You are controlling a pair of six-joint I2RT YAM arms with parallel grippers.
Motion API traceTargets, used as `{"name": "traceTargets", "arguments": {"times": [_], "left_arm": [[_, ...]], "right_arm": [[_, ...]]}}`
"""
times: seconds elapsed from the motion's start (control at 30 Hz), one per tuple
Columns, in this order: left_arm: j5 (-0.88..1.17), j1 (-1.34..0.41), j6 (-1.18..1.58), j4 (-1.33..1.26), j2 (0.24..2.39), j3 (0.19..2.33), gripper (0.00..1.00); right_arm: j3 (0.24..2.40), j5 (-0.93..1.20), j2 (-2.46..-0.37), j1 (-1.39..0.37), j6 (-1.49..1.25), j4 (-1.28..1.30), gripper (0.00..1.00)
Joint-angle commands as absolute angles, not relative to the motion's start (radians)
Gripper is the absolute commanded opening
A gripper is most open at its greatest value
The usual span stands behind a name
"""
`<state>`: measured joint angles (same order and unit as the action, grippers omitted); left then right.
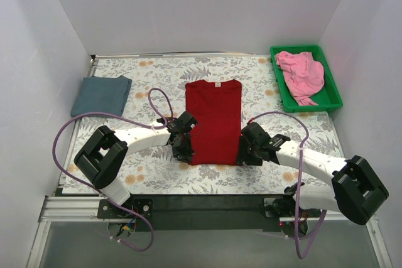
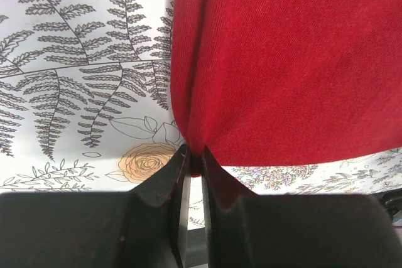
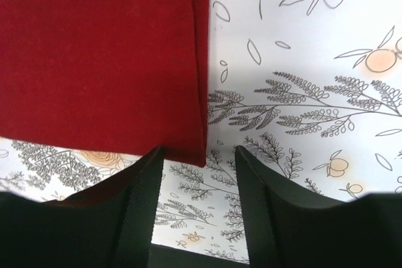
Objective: Fold and stack the t-shirts
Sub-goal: Fold the tshirt
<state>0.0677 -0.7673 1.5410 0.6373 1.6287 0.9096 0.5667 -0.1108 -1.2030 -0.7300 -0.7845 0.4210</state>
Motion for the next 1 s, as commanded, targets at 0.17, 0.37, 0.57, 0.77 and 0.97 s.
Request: {"name": "traceTargets", "arguments": {"times": [0.17, 0.37, 0.57, 0.77, 0.97], "left_arm": [[0.055, -0.778, 1.517, 0.661, 1.647, 0.911, 0.11], [0.055, -0.778, 1.511, 0.661, 1.644, 0.911, 0.12], [0.048, -0.778, 1.517, 0.666, 1.634, 0.905, 0.11], [0.034, -0.776, 1.517, 0.687, 1.626, 0.917, 0.0], [0.032, -0.776, 1.499, 0.747, 1.563, 0.953, 0.0]], "right_arm": [[0.632, -0.173, -1.359, -0.762, -0.795, 0.465, 0.4], [0.699, -0.207, -1.43, -0.834, -0.799, 0.581, 0.4], [0.683, -0.209, -1.443, -0.838, -0.821, 0.609, 0.4], [0.672, -0.195, -1.43, -0.83, -0.812, 0.607, 0.13], [0.699, -0.169, -1.344, -0.828, -0.727, 0.664, 0.01]]}}
